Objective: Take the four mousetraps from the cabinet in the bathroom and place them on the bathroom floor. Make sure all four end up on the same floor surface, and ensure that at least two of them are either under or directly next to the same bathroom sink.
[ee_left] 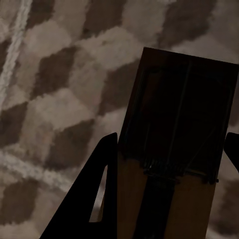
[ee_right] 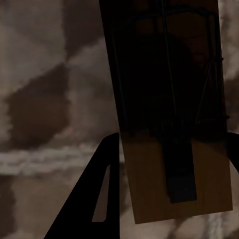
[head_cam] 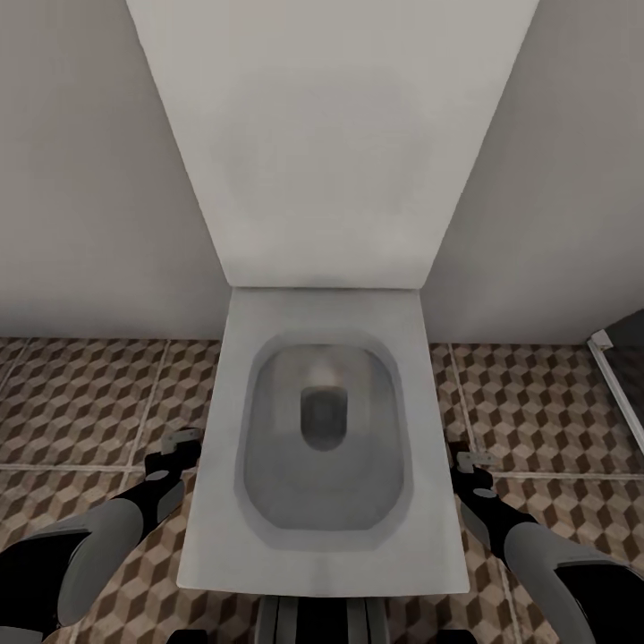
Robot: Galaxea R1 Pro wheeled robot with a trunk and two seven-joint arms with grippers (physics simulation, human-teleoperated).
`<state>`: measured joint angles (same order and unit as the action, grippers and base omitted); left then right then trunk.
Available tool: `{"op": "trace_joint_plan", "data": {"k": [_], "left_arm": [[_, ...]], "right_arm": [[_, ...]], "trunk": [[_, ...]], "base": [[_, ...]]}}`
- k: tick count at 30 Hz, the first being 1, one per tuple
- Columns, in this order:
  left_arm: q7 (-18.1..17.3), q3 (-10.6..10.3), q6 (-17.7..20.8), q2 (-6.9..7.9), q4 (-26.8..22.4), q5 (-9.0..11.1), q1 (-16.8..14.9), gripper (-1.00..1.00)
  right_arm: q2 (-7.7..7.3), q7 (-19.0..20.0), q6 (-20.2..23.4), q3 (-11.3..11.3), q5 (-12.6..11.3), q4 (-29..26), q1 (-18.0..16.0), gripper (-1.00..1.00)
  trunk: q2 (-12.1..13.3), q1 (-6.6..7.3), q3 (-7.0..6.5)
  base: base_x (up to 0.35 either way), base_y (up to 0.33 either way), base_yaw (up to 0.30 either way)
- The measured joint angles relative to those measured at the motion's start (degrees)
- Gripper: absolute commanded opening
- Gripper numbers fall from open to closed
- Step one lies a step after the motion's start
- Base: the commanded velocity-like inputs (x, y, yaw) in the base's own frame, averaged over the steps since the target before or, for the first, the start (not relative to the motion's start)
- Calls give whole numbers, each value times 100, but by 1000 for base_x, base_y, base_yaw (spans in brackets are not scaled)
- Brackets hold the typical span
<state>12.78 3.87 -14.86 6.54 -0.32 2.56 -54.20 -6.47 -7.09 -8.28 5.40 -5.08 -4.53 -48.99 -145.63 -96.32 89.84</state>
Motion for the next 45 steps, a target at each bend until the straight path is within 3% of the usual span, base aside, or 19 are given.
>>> {"op": "trace_joint_plan", "data": {"k": [11, 16, 33, 40, 45], "left_arm": [[8, 0, -39, 14, 0, 7, 0, -100], [11, 3, -235, 17, 0, 11, 0, -100], [14, 8, -621, 15, 1, 96, 43, -100], [14, 6, -670, 16, 0, 95, 69, -100], [15, 5, -676, 16, -6, 90, 71, -100]], "right_arm": [[-5, 3, -25, 0, -26, 17, 0, -100], [-8, 5, -29, 0, -27, 17, 2, -100], [-10, 8, -39, -2, -28, 18, -1, -100], [-9, -5, -368, 27, -2, 10, 0, -100], [-9, -4, -370, 26, -2, 10, -1, -100]], "trunk": [[0, 0, 0], [0, 0, 0], [-23, -44, 376], [-33, -56, 530], [-34, -56, 531]], "base": [[0, 0, 0], [0, 0, 0], [0, 0, 0], [0, 0, 0], [0, 0, 0]]}}
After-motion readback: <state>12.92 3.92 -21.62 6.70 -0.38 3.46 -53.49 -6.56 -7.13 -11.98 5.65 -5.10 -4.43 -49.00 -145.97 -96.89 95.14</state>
